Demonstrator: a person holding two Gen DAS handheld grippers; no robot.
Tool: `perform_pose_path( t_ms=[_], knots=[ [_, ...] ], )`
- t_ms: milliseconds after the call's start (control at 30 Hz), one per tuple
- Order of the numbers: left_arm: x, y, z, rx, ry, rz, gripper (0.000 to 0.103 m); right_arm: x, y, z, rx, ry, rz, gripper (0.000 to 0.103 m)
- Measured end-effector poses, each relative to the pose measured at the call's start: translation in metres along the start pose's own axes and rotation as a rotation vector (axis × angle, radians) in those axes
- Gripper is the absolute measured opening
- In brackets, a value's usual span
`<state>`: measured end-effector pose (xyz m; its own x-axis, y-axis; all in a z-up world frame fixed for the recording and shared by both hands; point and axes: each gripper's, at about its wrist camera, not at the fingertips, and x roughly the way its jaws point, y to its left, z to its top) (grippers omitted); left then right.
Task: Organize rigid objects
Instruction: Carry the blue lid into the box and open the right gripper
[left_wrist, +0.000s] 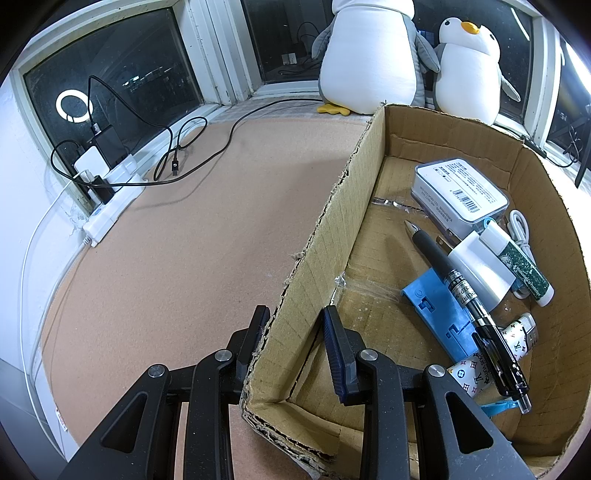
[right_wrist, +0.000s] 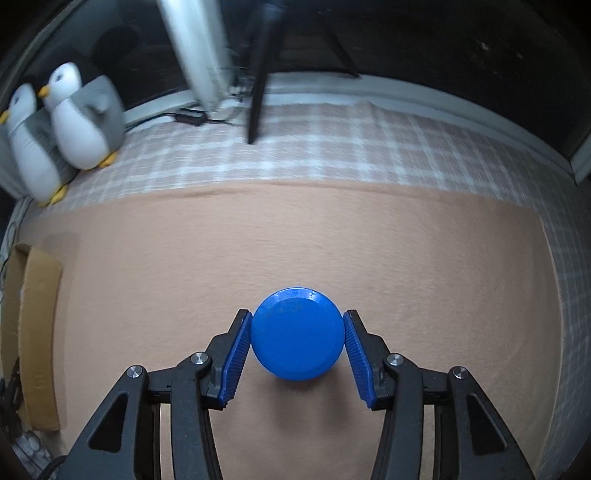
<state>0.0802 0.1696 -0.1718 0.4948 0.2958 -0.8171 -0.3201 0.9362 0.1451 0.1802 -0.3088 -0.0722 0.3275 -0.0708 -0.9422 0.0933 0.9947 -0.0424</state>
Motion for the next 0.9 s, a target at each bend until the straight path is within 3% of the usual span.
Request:
perform_pose_path(
  t_ms=[433, 900],
  knots=[
    [-0.001, 0.0, 0.001, -0.002, -0.001, 0.0, 0.031, -0.06, 0.147, -0.016, -0.315, -0.128, 0.13, 0.046],
    [-0.001, 0.001, 0.001, -0.003, -0.002, -0.001, 0.031, -0.074, 0.258, -0.042, -0.497, -0.15, 0.262, 0.046]
  ],
)
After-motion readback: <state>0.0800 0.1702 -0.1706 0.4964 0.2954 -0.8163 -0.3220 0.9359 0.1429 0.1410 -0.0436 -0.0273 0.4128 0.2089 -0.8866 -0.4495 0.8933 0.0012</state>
